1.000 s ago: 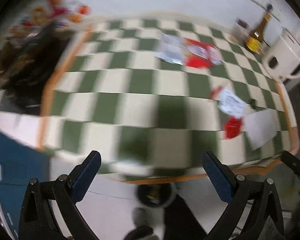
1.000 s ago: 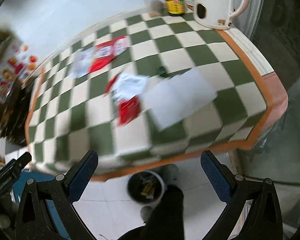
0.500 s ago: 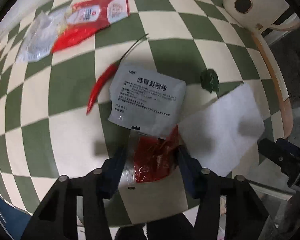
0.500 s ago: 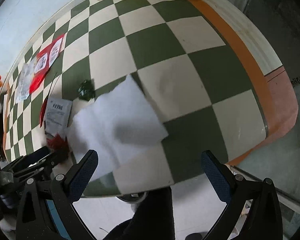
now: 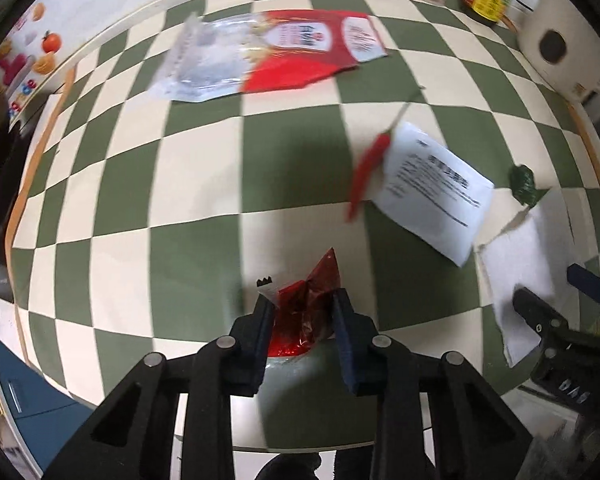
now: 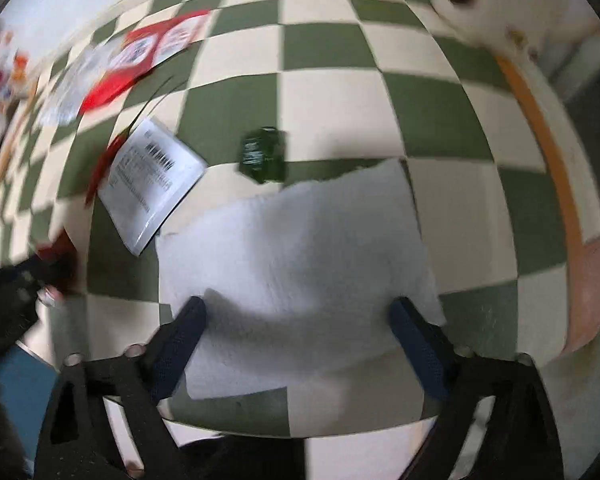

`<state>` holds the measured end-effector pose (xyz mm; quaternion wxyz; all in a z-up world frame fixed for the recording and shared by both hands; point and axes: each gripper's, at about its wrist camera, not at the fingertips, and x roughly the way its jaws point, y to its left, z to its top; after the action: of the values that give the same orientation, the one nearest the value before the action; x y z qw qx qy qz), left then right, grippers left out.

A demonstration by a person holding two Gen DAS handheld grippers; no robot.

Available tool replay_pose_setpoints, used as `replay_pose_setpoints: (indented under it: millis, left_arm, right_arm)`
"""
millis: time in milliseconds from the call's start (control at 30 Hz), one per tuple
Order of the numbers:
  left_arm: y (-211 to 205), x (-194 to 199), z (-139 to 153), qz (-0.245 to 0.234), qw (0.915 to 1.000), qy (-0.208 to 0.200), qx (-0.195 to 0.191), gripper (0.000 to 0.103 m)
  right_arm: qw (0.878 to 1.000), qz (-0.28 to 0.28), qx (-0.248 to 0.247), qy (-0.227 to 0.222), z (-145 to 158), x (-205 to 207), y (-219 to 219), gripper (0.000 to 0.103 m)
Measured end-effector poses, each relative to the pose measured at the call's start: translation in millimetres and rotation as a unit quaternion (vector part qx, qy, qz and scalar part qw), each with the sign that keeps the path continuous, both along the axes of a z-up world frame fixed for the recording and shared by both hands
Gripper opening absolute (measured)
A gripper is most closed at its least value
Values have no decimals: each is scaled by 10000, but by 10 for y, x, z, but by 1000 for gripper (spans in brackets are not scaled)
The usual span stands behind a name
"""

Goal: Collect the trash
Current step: 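Grasp the red wrapper with the left tool while the right tool grasps the white tissue, then lower the red wrapper and tissue into the bin and open both tools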

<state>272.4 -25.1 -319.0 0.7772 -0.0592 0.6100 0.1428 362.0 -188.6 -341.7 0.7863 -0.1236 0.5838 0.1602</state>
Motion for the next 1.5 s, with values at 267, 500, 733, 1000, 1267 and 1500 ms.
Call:
replay_pose_setpoints:
  millis: [267,500,733,1000,1267,1500]
  left_arm:
    - [16,-105,269,69,9991,-400,110,25]
    - [180,-312,734,-22,9940,-1056,291,25]
    - [404,-1066,1260,-4,9828,-1806,387,25]
    - [532,-2091,1355,-161,9780,-2047,372,25]
    - [602,-2632,515,-31,9942,-1066,-118,25]
    - [673,-2659,-809,190,9984,41,-523,25]
  right_arm:
    - [9981,462,345,-225,225,-275,251,7]
    - [9927,334,969,-636,791,-649,164,7]
    - [9836,110,1404,-1126,1386,-1356,191,7]
    - [9786,-220,1565,-1314,1574,-2510,236,7]
    - [9882,-491,1434,-221,631,-3170,159,7]
    - [9873,-637,1105,950,-880,-3371,112,7]
